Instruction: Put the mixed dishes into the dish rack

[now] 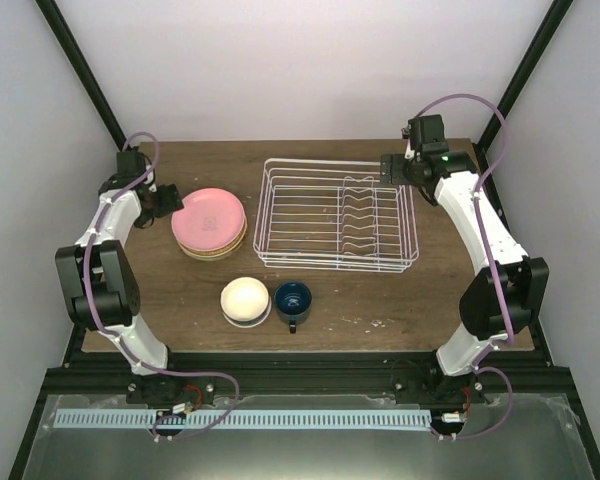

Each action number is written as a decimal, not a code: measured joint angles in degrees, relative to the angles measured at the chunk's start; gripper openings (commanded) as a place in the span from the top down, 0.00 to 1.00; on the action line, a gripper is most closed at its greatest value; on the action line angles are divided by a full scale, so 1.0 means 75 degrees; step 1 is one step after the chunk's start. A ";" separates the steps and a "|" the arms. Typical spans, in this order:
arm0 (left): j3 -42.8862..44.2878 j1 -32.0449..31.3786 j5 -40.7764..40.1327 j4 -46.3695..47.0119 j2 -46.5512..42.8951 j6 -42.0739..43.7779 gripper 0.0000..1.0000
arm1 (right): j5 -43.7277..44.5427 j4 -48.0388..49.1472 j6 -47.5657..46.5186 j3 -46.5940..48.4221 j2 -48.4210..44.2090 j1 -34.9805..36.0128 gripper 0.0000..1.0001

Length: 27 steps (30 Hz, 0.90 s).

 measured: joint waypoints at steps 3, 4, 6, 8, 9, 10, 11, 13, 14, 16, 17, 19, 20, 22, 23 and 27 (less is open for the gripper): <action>-0.0003 0.0000 0.0105 0.0035 0.0146 0.0000 0.10 | 0.0041 -0.0026 0.0003 0.0000 0.0000 -0.0003 0.00; -0.0006 0.0000 0.0128 0.0038 0.0195 0.0000 0.10 | 0.0055 -0.0032 0.0003 0.0000 0.0000 0.0000 0.00; -0.0047 0.0000 0.0169 0.0047 0.0259 0.0000 0.10 | 0.0076 -0.0041 0.0000 0.0000 0.0000 0.0000 0.00; -0.0076 0.0000 0.0201 0.0041 0.0280 0.0003 0.11 | 0.0090 -0.0047 0.0000 0.0000 0.0000 0.0000 0.00; -0.0082 0.0000 0.0204 0.0047 0.0286 0.0003 0.12 | 0.0108 -0.0047 0.0000 0.0000 0.0003 0.0000 0.00; -0.0090 0.0000 0.0204 0.0050 0.0291 0.0003 0.12 | 0.0114 -0.0050 -0.0003 0.0000 0.0017 0.0000 0.00; -0.0099 0.0000 0.0207 0.0052 0.0297 0.0003 0.14 | 0.0122 -0.0052 -0.0003 0.0003 0.0035 0.0000 0.00; -0.0119 0.0000 0.0204 0.0064 0.0332 0.0003 0.16 | 0.0140 -0.0070 -0.0003 0.0067 0.0137 0.0000 0.00; -0.0131 0.0000 0.0201 0.0073 0.0358 0.0009 0.17 | 0.0140 -0.0070 -0.0003 0.0108 0.0204 0.0000 0.00; -0.0154 -0.0009 0.0157 0.0070 0.0431 0.0023 0.18 | 0.0140 -0.0058 -0.0003 0.0146 0.0306 0.0000 0.00; -0.0160 -0.0017 0.0105 0.0070 0.0484 0.0026 0.19 | 0.0137 -0.0067 -0.0003 0.0146 0.0347 0.0000 0.00; -0.0160 -0.0038 0.0029 0.0076 0.0592 0.0026 0.20 | 0.0140 -0.0070 -0.0006 0.0149 0.0405 0.0000 0.00; -0.0160 -0.0047 -0.0003 0.0076 0.0650 0.0023 0.21 | 0.0140 -0.0090 -0.0009 0.0184 0.0449 0.0000 0.00; -0.0160 -0.0064 -0.0035 0.0093 0.0755 0.0020 0.23 | 0.0140 -0.0102 -0.0032 0.0294 0.0539 0.0000 0.00; -0.0163 -0.0073 -0.0047 0.0105 0.0801 0.0017 0.24 | 0.0140 -0.0111 -0.0035 0.0367 0.0592 0.0000 0.00; -0.0163 -0.0108 -0.0093 0.0175 0.0956 0.0020 0.25 | 0.0140 -0.0114 -0.0061 0.0592 0.0726 0.0000 0.00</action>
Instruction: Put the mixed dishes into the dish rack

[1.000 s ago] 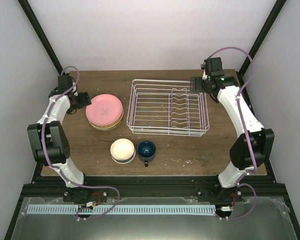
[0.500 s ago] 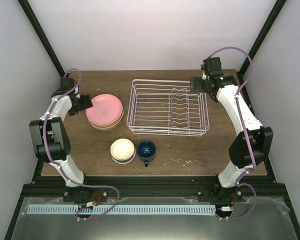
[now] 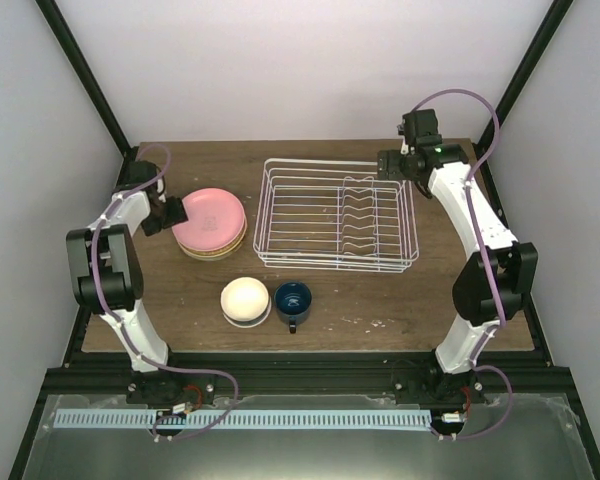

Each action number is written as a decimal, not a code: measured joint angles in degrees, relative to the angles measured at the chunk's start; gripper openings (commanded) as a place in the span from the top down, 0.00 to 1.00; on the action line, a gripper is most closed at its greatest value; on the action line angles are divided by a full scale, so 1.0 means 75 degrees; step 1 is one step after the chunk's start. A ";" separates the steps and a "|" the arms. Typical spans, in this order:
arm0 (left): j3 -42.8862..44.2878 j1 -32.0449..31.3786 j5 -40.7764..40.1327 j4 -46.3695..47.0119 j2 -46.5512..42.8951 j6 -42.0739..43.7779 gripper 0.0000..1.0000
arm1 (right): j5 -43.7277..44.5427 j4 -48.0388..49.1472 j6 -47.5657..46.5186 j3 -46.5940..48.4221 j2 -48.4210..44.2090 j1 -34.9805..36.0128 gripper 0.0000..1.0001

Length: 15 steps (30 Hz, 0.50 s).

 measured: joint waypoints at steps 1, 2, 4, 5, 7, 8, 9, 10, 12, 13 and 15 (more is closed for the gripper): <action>0.0000 -0.0009 -0.0003 0.0012 0.0026 0.0000 0.25 | 0.0000 0.0006 -0.0009 0.0041 0.0023 0.0000 0.00; 0.0000 -0.0015 -0.0003 0.0015 0.0038 0.0000 0.25 | 0.0000 0.0006 -0.0017 0.0058 0.0035 0.0000 0.00; 0.0000 -0.0038 -0.0023 0.0012 0.0038 0.0000 0.24 | 0.0000 -0.0009 -0.0029 0.0073 0.0038 0.0000 0.00; 0.0003 -0.0055 -0.0052 0.0015 0.0035 0.0003 0.23 | 0.0000 -0.0020 -0.0032 0.0105 0.0050 0.0000 0.00; 0.0003 -0.0114 -0.0125 -0.0003 0.0003 0.0015 0.22 | 0.0009 -0.0023 -0.0035 0.0152 0.0076 0.0000 0.00; 0.0000 -0.0169 -0.0192 -0.0029 -0.0044 0.0017 0.21 | 0.0026 -0.0023 -0.0044 0.0157 0.0079 0.0000 0.00; -0.0015 -0.0239 -0.0265 -0.0055 -0.0143 0.0035 0.20 | 0.0047 -0.0032 -0.0055 0.0157 0.0082 0.0000 0.00; -0.0041 -0.0318 -0.0332 -0.0085 -0.0271 0.0047 0.20 | 0.0067 -0.0044 -0.0061 0.0157 0.0087 0.0000 0.00; -0.0169 -0.0560 -0.0536 -0.0172 -0.0697 0.0061 0.20 | 0.0108 -0.0058 -0.0073 0.0157 0.0111 0.0000 0.00; -0.0245 -0.0708 -0.0592 -0.0227 -0.0941 0.0064 0.20 | 0.0119 -0.0061 -0.0085 0.0157 0.0134 0.0000 0.00; -0.0382 -0.0997 -0.0676 -0.0341 -0.1425 0.0064 0.19 | 0.0128 -0.0108 -0.0090 0.0192 0.0204 0.0000 0.00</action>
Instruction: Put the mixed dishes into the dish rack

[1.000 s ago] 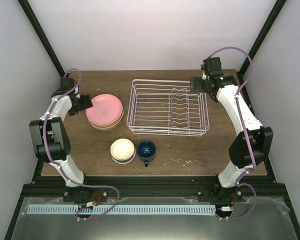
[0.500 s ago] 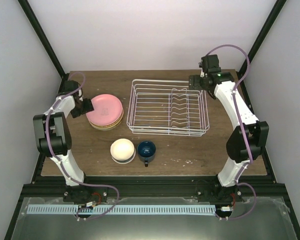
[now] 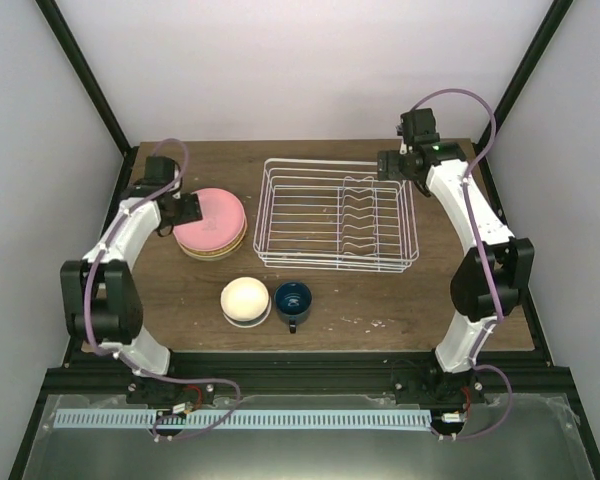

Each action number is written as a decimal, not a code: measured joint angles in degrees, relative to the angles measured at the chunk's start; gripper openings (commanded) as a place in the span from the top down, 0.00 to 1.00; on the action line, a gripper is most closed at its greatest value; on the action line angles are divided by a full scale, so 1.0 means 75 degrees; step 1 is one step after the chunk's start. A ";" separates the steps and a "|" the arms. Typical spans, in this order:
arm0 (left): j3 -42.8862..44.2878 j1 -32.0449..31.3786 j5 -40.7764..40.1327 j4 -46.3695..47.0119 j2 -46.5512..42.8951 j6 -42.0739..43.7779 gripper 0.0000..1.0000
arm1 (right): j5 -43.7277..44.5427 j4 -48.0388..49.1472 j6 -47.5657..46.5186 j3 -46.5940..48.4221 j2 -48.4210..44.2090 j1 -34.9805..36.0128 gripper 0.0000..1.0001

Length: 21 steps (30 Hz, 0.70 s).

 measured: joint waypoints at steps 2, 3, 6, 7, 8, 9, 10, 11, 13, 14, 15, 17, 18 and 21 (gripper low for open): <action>-0.0216 -0.0358 -0.0055 -0.0184 -0.0557 0.0000 0.19 | 0.0003 -0.0038 -0.0012 0.0079 0.0105 0.0000 0.00; -0.0306 -0.0504 -0.0067 -0.0294 -0.0764 0.0003 0.18 | 0.0009 -0.0038 -0.0023 0.0105 0.0163 0.0000 0.00; -0.0679 -0.1049 -0.0041 -0.0842 -0.1419 0.0003 0.17 | 0.0003 -0.0076 -0.0032 0.0128 0.0291 0.0000 0.00; -0.0769 -0.1180 -0.0006 -0.1032 -0.1577 0.0006 0.17 | 0.0003 -0.0087 -0.0038 0.0140 0.0323 0.0000 0.00; -0.0874 -0.1355 0.0026 -0.1268 -0.1743 -0.0003 0.17 | 0.0000 -0.0111 -0.0055 0.0152 0.0361 0.0000 0.00; -0.0959 -0.1501 0.0085 -0.1498 -0.1894 -0.0009 0.17 | 0.0000 -0.0125 -0.0064 0.0163 0.0385 0.0000 0.00; -0.1032 -0.1626 0.0128 -0.1693 -0.2049 -0.0026 0.17 | -0.0006 -0.0125 -0.0085 0.0163 0.0399 0.0000 0.00; -0.1099 -0.1749 0.0175 -0.1888 -0.2206 -0.0041 0.17 | -0.0009 -0.0125 -0.0087 0.0166 0.0405 0.0000 0.00; -0.1224 -0.2022 0.0321 -0.2326 -0.2579 -0.0079 0.17 | -0.0012 -0.0128 -0.0111 0.0166 0.0408 0.0000 0.00; -0.1262 -0.2116 0.0370 -0.2460 -0.2702 -0.0096 0.17 | -0.0015 -0.0128 -0.0117 0.0166 0.0408 0.0000 0.00; -0.1309 -0.2218 0.0428 -0.2602 -0.2838 -0.0125 0.17 | -0.0015 -0.0125 -0.0125 0.0166 0.0408 0.0000 0.00; -0.1422 -0.2430 0.0583 -0.2868 -0.3057 -0.0219 0.18 | -0.0015 -0.0122 -0.0143 0.0166 0.0408 0.0000 0.00; -0.1480 -0.2535 0.0635 -0.2975 -0.3130 -0.0256 0.18 | -0.0015 -0.0122 -0.0146 0.0166 0.0408 0.0000 0.00; -0.1658 -0.2827 0.0831 -0.3241 -0.3203 -0.0420 0.20 | -0.0015 -0.0105 -0.0166 0.0143 0.0402 0.0000 0.00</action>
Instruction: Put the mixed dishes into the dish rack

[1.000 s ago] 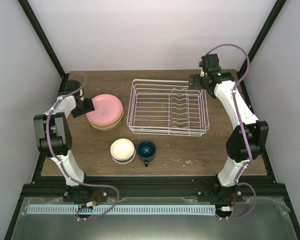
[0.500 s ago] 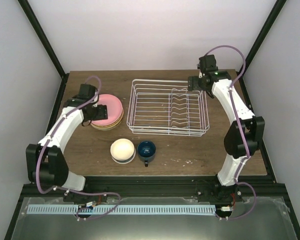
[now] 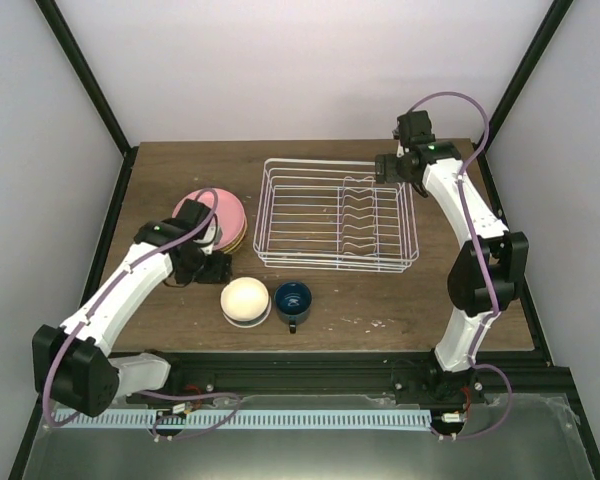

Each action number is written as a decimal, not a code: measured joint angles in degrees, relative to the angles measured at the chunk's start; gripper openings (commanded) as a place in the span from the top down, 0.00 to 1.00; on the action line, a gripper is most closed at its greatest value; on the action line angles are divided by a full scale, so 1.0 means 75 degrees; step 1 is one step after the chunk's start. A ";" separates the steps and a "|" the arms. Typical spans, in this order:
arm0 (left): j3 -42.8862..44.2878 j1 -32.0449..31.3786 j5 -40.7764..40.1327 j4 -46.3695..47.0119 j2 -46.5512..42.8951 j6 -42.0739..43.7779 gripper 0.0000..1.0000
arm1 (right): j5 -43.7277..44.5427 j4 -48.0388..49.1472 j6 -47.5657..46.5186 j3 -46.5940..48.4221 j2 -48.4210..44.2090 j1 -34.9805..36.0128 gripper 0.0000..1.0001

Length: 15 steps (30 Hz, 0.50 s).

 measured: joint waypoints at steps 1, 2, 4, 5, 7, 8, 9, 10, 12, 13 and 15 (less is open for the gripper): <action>-0.0070 -0.0082 0.0073 -0.0052 0.0003 -0.0047 0.20 | 0.0000 0.0017 -0.0006 -0.0032 -0.0012 0.0000 0.00; -0.0131 -0.0149 0.0134 -0.0117 0.0009 -0.0099 0.20 | 0.0003 0.0050 -0.0003 -0.0085 -0.0029 0.0003 0.00; -0.0210 -0.0271 0.0224 -0.0233 0.0041 -0.0192 0.21 | 0.0006 0.0064 -0.0003 -0.0192 -0.0076 0.0003 0.00; -0.0216 -0.0318 0.0262 -0.0277 0.0067 -0.0221 0.22 | 0.0009 0.0073 -0.0003 -0.0256 -0.0108 0.0003 0.00; -0.0216 -0.0402 0.0341 -0.0309 0.0140 -0.0245 0.23 | 0.0020 0.0079 -0.0003 -0.0370 -0.0157 0.0006 0.00; -0.0216 -0.0428 0.0379 -0.0321 0.0178 -0.0242 0.23 | 0.0026 0.0073 -0.0003 -0.0411 -0.0181 0.0006 0.00; -0.0216 -0.0446 0.0417 -0.0329 0.0213 -0.0242 0.24 | 0.0032 0.0082 -0.0003 -0.0452 -0.0204 0.0006 0.00; -0.0216 -0.0458 0.0443 -0.0335 0.0251 -0.0239 0.25 | 0.0041 0.0079 -0.0003 -0.0472 -0.0221 0.0006 0.00; -0.0230 -0.0460 0.0493 -0.0329 0.0358 -0.0224 0.26 | 0.0082 0.0082 -0.0006 -0.0513 -0.0251 0.0006 0.00; -0.0254 -0.0463 0.0501 -0.0321 0.0423 -0.0210 0.27 | 0.0114 0.0079 -0.0006 -0.0516 -0.0259 0.0006 0.00; -0.0373 -0.0466 0.0533 -0.0268 0.0562 -0.0198 0.27 | 0.0166 0.0105 -0.0006 -0.0560 -0.0283 0.0006 0.00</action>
